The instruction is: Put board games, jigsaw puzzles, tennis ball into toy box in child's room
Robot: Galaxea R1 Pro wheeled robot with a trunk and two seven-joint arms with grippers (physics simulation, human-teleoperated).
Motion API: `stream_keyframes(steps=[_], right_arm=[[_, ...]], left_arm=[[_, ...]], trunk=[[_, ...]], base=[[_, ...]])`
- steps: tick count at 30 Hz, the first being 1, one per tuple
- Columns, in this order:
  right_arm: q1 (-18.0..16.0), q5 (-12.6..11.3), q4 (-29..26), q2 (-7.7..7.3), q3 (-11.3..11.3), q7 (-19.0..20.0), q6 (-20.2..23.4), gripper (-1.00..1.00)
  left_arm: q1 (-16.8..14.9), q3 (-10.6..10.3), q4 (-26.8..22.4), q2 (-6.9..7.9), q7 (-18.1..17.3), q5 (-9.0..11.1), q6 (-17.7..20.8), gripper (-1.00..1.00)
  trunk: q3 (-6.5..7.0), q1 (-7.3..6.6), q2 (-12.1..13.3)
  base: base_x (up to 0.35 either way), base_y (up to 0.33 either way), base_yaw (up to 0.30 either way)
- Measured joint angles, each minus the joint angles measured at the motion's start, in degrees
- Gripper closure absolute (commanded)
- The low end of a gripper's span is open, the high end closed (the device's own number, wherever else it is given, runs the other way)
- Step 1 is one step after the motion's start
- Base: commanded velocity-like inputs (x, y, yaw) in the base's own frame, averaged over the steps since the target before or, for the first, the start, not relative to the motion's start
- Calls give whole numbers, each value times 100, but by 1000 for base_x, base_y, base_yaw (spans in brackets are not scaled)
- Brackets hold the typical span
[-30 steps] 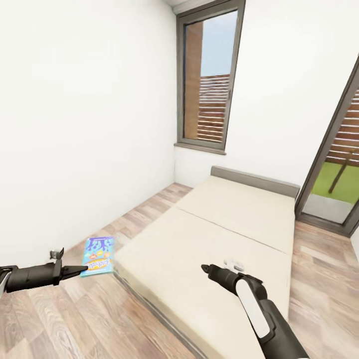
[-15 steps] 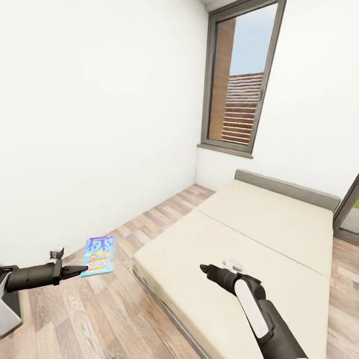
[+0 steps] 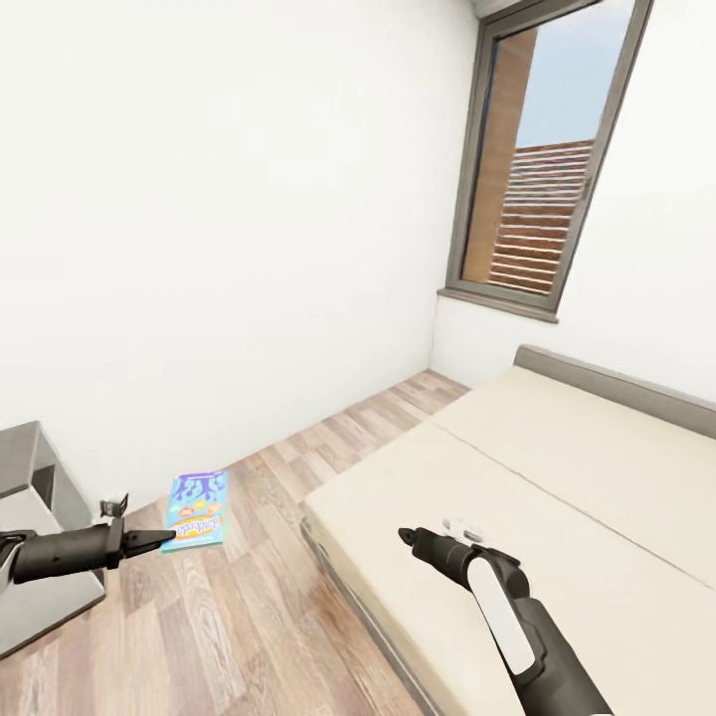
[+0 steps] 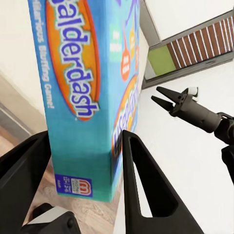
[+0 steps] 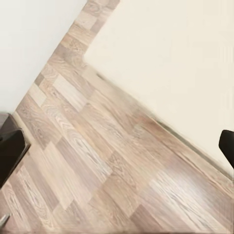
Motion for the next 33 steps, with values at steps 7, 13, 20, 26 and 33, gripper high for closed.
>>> stream_keyframes(steps=[7, 13, 20, 26, 33], right_arm=[[0, 0, 15, 0, 0, -1, 0, -100], [0, 0, 23, 0, 0, -1, 0, -100], [0, 0, 25, 0, 0, 2, 0, -100], [0, 0, 25, 0, 0, 0, 0, -100], [0, 0, 25, 0, 0, 5, 0, -100]], left_arm=[[1, 4, 0, 0, 3, 4, 0, 100], [-1, 4, 0, 0, 9, 1, -32, 100], [2, 4, 0, 0, 8, 0, -43, 100], [2, 5, 0, 0, 6, 1, -44, 100], [3, 5, 0, 0, 8, 3, -44, 100]], trunk=[[0, -1, -1], [0, -1, -1], [0, -1, -1], [0, -1, -1], [0, -1, -1]], base=[[-20, 8, 288], [-1, 0, 288], [0, 0, 288], [0, 0, 288], [0, 0, 288]])
